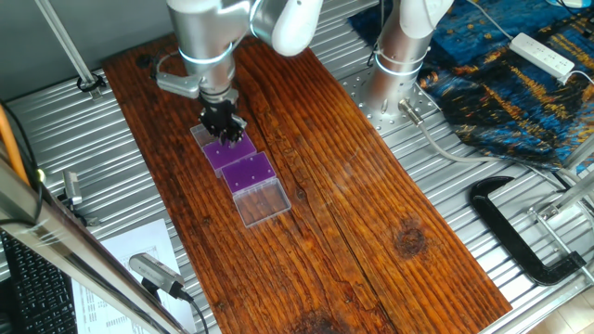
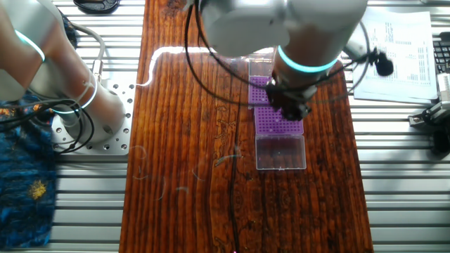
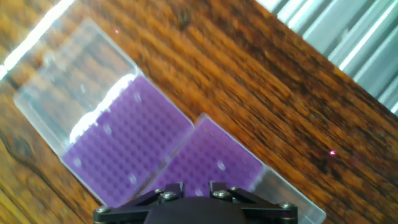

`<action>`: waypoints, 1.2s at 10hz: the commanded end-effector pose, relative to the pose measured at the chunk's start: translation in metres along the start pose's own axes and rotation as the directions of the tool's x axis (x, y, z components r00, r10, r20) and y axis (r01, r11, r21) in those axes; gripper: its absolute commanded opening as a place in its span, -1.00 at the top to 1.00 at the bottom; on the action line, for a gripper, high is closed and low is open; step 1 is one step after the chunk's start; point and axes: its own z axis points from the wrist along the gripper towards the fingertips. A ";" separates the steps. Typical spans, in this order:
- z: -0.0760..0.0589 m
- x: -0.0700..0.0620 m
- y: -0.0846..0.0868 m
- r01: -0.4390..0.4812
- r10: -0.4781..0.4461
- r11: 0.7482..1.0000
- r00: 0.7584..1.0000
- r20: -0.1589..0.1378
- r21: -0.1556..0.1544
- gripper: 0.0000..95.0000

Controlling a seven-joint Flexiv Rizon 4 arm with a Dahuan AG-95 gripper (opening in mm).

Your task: Transfer all small pipette tips from one holder to another

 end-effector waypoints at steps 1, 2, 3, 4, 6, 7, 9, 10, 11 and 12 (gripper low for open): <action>0.003 -0.014 0.013 -0.034 0.034 0.999 0.999 -0.006 -0.001 0.60; 0.005 -0.017 0.018 -0.049 0.049 0.999 0.999 -0.016 -0.009 0.60; 0.006 -0.018 0.020 -0.055 0.054 0.998 0.998 -0.020 -0.012 0.60; 0.010 -0.022 0.028 -0.072 0.071 0.997 0.997 -0.043 -0.015 0.60; 0.015 -0.022 0.036 -0.085 0.084 0.996 0.995 -0.058 -0.024 0.60; 0.016 -0.020 0.038 -0.083 0.081 0.996 0.995 -0.061 -0.026 0.60; 0.017 -0.016 0.041 -0.059 0.056 0.998 0.996 -0.063 -0.036 0.60; 0.016 -0.015 0.043 -0.041 0.038 0.998 0.997 -0.065 -0.038 0.60; 0.015 -0.016 0.044 -0.026 0.023 0.999 0.997 -0.069 -0.040 0.60; 0.015 -0.017 0.048 -0.034 0.031 0.999 0.997 -0.074 -0.042 0.60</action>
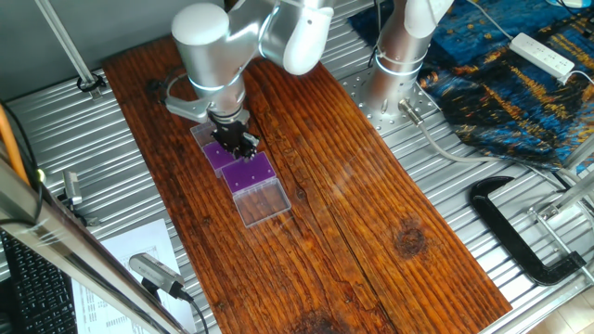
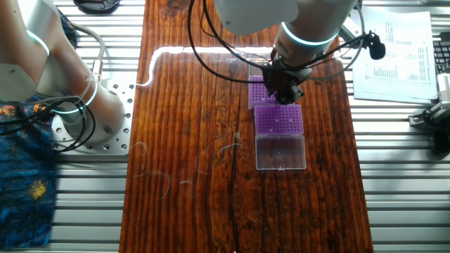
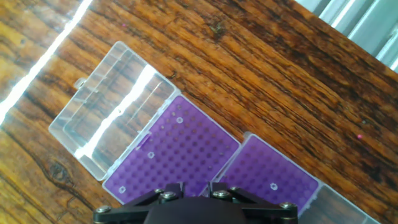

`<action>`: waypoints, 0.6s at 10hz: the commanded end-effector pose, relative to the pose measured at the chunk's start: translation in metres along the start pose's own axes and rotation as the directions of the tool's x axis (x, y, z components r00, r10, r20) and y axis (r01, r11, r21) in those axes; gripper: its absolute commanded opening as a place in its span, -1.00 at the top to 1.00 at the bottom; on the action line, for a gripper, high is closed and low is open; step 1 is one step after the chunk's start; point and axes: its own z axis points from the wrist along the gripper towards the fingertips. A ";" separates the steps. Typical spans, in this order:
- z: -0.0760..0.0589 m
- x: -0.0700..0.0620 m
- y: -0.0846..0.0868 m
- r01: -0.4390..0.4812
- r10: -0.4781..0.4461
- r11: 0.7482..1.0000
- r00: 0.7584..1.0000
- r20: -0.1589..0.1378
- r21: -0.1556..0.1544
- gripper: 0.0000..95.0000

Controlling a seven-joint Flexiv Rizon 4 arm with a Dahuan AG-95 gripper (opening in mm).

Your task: Transfer all small pipette tips from one holder to another

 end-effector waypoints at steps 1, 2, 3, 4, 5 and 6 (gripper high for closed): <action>0.000 -0.002 0.005 -0.011 0.011 1.000 1.000 -0.010 -0.004 0.60; 0.001 -0.001 0.006 -0.011 0.011 1.000 1.000 -0.014 -0.002 0.60; 0.001 0.001 0.007 -0.009 0.009 1.000 1.000 -0.022 -0.001 1.00; 0.002 0.003 0.008 -0.011 0.011 1.000 0.999 -0.032 0.005 1.00; 0.002 0.004 0.009 -0.010 0.011 1.000 0.999 -0.033 0.005 1.00; 0.003 0.005 0.009 -0.010 0.010 1.000 0.999 -0.037 0.005 1.00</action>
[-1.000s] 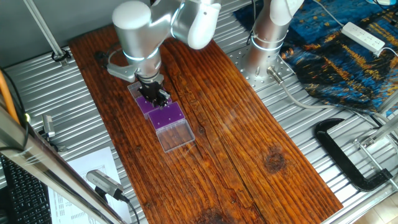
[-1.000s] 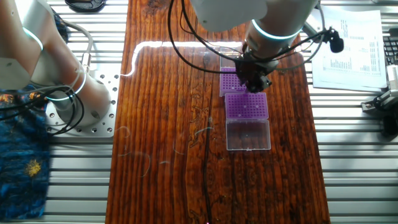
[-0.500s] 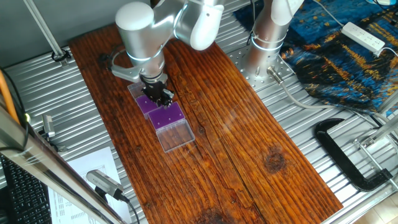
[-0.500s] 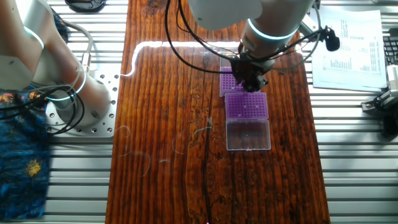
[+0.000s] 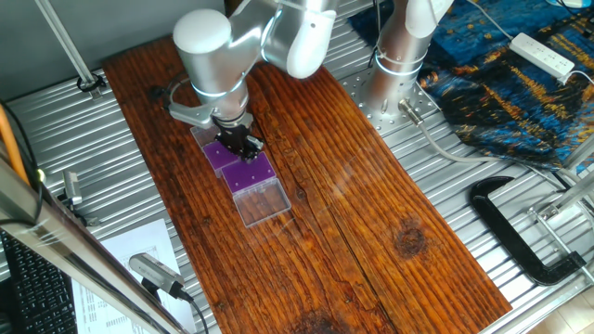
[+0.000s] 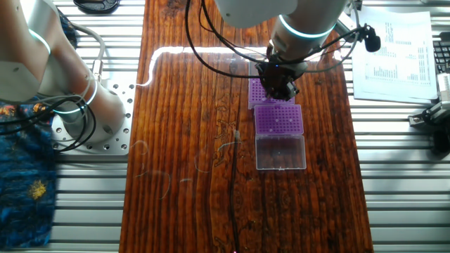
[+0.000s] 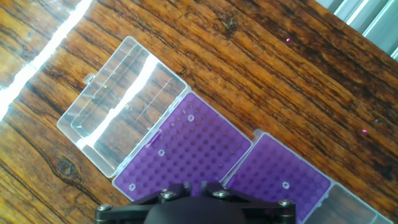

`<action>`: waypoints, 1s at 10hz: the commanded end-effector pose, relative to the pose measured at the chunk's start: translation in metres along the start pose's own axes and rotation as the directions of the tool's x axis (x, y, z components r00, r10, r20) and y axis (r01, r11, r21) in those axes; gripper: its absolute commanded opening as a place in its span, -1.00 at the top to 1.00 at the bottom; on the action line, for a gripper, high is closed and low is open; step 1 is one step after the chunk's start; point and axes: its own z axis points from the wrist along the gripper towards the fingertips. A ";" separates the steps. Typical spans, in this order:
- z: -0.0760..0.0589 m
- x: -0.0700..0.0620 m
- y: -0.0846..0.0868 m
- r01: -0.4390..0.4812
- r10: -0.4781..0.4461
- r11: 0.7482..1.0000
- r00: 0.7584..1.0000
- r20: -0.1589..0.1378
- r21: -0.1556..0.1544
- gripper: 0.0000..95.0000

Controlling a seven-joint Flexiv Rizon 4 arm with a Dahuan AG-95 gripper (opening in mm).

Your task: Transfer all small pipette tips from one holder to another

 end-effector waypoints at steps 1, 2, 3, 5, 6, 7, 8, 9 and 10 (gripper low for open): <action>0.000 0.002 0.001 0.000 0.000 1.000 1.000 -0.003 -0.004 1.00; 0.001 0.003 0.002 -0.001 0.001 1.000 1.000 -0.005 -0.002 1.00; 0.001 0.005 0.004 -0.005 0.005 1.000 1.000 -0.005 0.000 0.60; 0.002 0.007 0.005 -0.007 0.008 1.000 1.000 -0.010 0.005 0.60; 0.002 0.007 0.005 -0.008 0.008 1.000 1.000 -0.011 0.007 0.60; 0.003 0.008 0.005 -0.009 0.009 1.000 1.000 -0.012 0.008 1.00; 0.003 0.008 0.005 -0.009 0.009 1.000 1.000 -0.012 0.008 1.00; 0.004 0.008 0.005 -0.010 0.010 1.000 1.000 -0.013 0.008 1.00; 0.005 0.008 0.005 -0.012 0.013 1.000 1.000 -0.012 0.009 1.00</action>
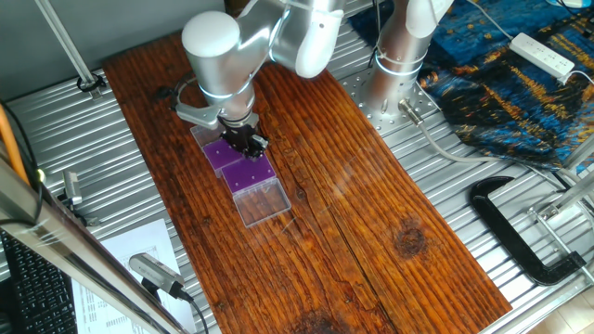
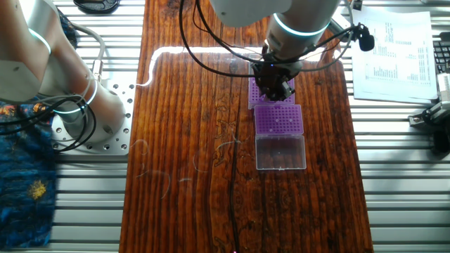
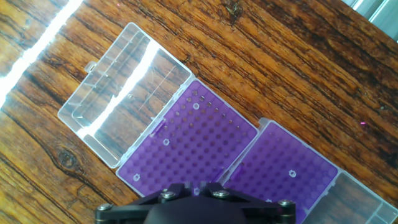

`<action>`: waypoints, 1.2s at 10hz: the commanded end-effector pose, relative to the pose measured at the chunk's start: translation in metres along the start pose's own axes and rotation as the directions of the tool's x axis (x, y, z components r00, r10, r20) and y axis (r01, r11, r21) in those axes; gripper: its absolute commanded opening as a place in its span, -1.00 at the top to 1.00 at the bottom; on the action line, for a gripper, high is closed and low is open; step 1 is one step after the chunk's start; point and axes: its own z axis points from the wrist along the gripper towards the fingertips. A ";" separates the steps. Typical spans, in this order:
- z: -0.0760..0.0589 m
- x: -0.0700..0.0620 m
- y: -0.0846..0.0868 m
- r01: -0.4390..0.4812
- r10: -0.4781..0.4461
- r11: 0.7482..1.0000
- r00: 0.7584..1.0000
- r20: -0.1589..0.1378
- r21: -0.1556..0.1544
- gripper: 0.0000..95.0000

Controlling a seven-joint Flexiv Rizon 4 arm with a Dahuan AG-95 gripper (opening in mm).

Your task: Transfer all small pipette tips from one holder to another

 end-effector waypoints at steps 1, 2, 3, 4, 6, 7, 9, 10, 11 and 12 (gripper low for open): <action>0.001 0.001 0.000 -0.002 0.002 1.000 1.000 0.001 0.002 1.00; 0.001 0.001 0.000 -0.005 0.005 1.000 1.000 0.001 0.002 1.00; 0.001 0.001 -0.001 -0.008 0.008 1.000 1.000 0.001 0.003 1.00; 0.001 0.001 -0.001 -0.010 0.010 1.000 1.000 0.000 0.004 1.00; 0.003 0.001 -0.001 -0.012 0.012 1.000 1.000 0.000 0.004 0.60; 0.003 0.001 -0.001 -0.011 0.011 1.000 1.000 0.000 0.004 0.60; 0.004 0.001 -0.001 -0.007 0.007 1.000 1.000 -0.001 0.003 0.60; 0.004 0.001 -0.001 -0.006 0.006 1.000 1.000 -0.002 0.003 0.60; 0.004 0.001 -0.001 -0.006 0.006 1.000 1.000 -0.002 0.005 0.60; 0.004 0.001 -0.001 -0.004 0.004 1.000 1.000 -0.001 0.004 0.60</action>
